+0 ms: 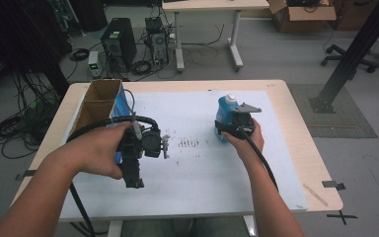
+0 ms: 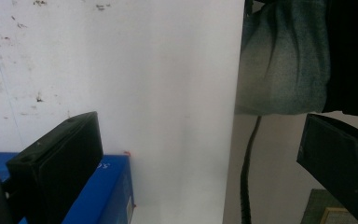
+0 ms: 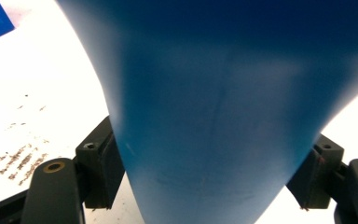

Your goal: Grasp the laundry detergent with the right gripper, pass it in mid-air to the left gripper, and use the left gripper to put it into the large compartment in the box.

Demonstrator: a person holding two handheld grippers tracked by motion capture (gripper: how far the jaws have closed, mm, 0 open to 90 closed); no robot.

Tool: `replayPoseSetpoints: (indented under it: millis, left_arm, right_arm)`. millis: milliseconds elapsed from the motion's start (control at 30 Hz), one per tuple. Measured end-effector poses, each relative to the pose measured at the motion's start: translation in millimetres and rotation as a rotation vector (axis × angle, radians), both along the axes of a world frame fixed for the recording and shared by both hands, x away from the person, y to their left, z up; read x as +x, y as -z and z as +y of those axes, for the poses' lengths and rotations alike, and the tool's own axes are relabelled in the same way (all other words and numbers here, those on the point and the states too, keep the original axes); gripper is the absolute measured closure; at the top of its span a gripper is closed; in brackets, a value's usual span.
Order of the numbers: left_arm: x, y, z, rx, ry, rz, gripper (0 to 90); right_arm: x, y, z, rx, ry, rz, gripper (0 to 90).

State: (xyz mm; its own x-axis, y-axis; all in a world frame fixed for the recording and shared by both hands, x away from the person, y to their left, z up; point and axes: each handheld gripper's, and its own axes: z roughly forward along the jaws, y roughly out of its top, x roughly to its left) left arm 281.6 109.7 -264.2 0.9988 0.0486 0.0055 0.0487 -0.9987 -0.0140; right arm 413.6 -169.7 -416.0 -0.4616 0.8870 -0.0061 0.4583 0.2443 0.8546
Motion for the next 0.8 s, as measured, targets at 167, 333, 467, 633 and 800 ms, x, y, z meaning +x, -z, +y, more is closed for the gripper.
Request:
replayPoseSetpoints:
  millis: [167, 333, 467, 633, 800]
  left_arm:
    - [0.0, 0.0, 0.3, 0.001, -0.004, 0.001, 0.4]
    - [-0.6, -1.1, 0.4, 0.002, -0.004, -0.001, 0.4]
    - [-1.1, -1.5, -0.1, 0.002, -0.005, -0.003, 0.4]
    - [-0.8, -1.5, -2.1, 0.005, -0.002, -0.003, 0.4]
    - [-0.7, -1.8, -4.6, 0.008, -0.001, -0.005, 0.4]
  right_arm:
    - [-0.3, 0.2, 0.4, -0.006, 0.008, -0.014, 30.1]
    - [-1.1, 1.2, 0.6, -0.007, 0.012, -0.028, 36.0]
    - [-1.3, 3.0, 0.5, -0.007, 0.013, -0.031, 40.3]
    - [-1.8, 3.8, 1.7, -0.004, 0.021, -0.038, 41.9]
    - [-2.4, 4.9, 1.7, 0.002, 0.025, -0.047, 44.0]
